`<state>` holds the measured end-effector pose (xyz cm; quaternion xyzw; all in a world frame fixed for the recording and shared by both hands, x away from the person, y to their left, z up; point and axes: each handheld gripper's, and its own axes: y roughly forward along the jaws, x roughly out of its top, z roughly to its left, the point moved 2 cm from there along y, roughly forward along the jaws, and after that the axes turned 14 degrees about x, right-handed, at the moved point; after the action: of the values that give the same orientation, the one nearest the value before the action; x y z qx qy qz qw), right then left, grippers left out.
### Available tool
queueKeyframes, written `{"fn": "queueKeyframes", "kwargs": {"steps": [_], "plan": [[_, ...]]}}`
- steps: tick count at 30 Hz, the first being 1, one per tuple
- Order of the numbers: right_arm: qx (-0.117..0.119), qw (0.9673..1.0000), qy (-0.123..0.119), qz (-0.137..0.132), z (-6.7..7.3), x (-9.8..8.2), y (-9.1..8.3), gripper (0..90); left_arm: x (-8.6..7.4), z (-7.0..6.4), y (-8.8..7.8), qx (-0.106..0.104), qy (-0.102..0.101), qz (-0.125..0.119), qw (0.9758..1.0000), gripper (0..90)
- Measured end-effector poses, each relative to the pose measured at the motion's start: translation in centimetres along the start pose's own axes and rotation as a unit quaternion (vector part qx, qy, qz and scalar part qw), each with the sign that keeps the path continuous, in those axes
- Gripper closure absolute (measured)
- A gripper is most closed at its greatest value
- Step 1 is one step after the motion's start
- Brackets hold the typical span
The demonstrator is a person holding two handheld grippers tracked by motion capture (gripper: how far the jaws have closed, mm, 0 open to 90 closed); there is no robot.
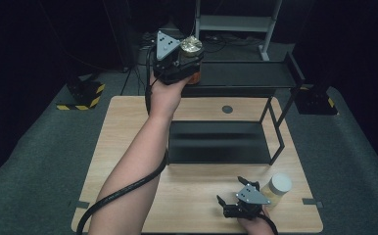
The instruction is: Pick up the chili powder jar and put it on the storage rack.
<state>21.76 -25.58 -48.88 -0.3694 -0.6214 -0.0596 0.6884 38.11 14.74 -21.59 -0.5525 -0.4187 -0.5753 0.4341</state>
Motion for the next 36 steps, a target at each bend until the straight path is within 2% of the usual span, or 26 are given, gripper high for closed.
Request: {"fn": "queueKeyframes", "kwargs": {"steps": [6,18,24,36], "plan": [[0.001,1.0,0.001,-0.001,-0.05,-0.02,-0.03,0.4,-0.29,0.07,0.27,0.001,-0.005,0.004,1.0,34.6],[0.001,1.0,0.0,0.0,-0.06,0.0,0.0,0.4,-0.59,0.05,0.38,0.003,-0.003,0.009,0.9999,34.6],[0.001,1.0,0.001,0.0,-0.06,0.0,0.0,0.4,-0.88,0.26,0.43,0.002,-0.011,0.01,0.9999,34.6],[0.001,1.0,-0.001,0.001,-0.01,0.03,0.02,0.4,-0.58,0.36,0.42,0.0,-0.008,0.017,0.9998,33.9]]}}
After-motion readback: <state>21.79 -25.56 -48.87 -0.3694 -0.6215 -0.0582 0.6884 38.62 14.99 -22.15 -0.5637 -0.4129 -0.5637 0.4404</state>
